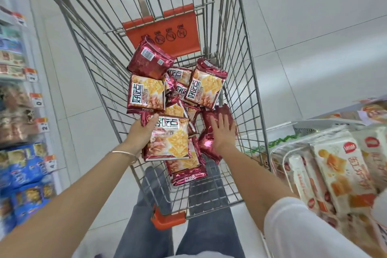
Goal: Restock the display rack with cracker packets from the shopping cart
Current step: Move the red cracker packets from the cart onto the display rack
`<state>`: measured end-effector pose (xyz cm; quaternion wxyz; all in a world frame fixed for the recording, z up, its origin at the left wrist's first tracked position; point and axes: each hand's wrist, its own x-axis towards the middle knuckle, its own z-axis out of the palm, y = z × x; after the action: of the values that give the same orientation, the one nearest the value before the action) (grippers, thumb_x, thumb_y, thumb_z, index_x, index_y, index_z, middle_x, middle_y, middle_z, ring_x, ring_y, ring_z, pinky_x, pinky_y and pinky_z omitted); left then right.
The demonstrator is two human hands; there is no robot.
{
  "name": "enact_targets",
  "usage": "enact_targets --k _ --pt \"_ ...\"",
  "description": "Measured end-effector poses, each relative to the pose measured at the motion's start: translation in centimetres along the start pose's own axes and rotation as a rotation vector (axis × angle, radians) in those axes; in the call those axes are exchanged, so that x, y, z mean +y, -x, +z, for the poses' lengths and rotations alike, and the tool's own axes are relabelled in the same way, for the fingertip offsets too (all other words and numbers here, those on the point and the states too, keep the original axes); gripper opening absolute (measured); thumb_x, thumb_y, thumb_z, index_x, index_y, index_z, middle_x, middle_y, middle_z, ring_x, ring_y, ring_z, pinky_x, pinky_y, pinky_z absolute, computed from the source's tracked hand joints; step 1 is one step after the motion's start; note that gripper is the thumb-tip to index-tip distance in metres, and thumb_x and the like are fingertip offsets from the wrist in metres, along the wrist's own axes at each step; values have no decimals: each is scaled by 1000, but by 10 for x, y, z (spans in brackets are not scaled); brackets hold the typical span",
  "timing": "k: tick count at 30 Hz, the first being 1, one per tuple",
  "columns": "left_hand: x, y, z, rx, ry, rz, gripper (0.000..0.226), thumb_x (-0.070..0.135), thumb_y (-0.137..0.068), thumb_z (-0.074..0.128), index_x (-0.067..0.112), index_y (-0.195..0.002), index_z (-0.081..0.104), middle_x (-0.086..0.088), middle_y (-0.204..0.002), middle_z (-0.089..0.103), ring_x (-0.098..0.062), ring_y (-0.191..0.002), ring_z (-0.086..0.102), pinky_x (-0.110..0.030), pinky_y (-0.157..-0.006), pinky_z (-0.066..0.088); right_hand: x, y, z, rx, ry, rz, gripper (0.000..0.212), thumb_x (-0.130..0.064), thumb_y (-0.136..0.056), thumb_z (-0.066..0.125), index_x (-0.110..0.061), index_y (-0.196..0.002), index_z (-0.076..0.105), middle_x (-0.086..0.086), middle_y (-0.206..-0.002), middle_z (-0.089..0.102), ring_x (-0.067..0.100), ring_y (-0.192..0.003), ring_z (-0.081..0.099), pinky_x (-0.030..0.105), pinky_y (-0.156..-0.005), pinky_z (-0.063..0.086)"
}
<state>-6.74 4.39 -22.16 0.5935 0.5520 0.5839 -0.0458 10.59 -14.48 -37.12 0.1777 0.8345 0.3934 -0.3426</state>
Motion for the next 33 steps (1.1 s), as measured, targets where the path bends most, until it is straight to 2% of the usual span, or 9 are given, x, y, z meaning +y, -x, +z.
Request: enact_targets --k 9,12,15,18,20,23,27,31,33 --pt "8 10 0 21 -59 -1 33 50 -98 55 23 -114 62 -4 -117 70 -26 -101 68 -45 -100 52 0 10 -30 220 -157 -34 63 -38 -102 48 -17 -155 21 16 -151 42 35 -138 41 52 -118 28" --pt "17 18 1 36 -31 -3 37 49 -99 55 20 -122 58 -5 -124 66 -26 -101 66 -46 -103 50 11 49 -64 380 -480 -8 48 -45 -103 39 -15 -140 41 9 -115 66 24 -98 65 42 -89 55" --pt "27 26 1 56 -24 -24 55 50 -99 53 12 -139 49 -4 -131 58 -24 -107 62 -38 -108 41 23 94 -102 412 -957 -1 32 -40 -107 32 -19 -124 49 -9 -93 65 10 -80 65 20 -60 46" --pt "33 32 1 85 3 -61 65 45 -102 51 8 -153 33 -10 -151 44 -28 -127 53 -39 -111 35 35 116 -128 314 -1263 24 33 -41 -108 31 -19 -113 54 -12 -92 64 5 -83 63 17 -64 45" --pt "34 34 0 107 11 -49 64 41 -103 51 5 -153 32 -13 -156 39 -31 -140 41 -39 -113 33 40 120 -138 161 -1511 82 40 -44 -105 38 -14 -105 64 -3 -87 74 15 -81 69 33 -80 56" --pt "39 40 -1 96 83 -83 63 43 -103 51 4 -150 36 -15 -150 46 -36 -131 51 -42 -107 40 42 129 -151 -170 -1706 126 41 -44 -104 43 -9 -96 63 7 -75 76 23 -67 72 35 -68 57" --pt "43 46 -4 -67 198 -183 105 78 -81 56 5 -151 30 -20 -130 61 -40 -114 65 -47 -93 57 32 133 -160 -429 -1580 51 51 -57 -97 49 -8 -101 60 12 -87 74 28 -79 70 36 -77 55" --pt "39 53 -8 -147 156 -207 98 78 -85 49 7 -151 33 -3 -63 57 -16 -54 58 -26 -54 54 33 124 -193 -387 -1221 -121 52 -59 -88 61 -12 -111 57 15 -99 69 32 -90 68 42 -82 52" --pt "38 58 -12 -244 167 -259 108 90 -70 52 15 -147 42 -3 -74 64 -18 -71 61 -30 -77 58 31 127 -218 -341 -1061 -227 49 -50 -84 69 -13 -114 58 12 -101 69 30 -91 69 47 -87 53"
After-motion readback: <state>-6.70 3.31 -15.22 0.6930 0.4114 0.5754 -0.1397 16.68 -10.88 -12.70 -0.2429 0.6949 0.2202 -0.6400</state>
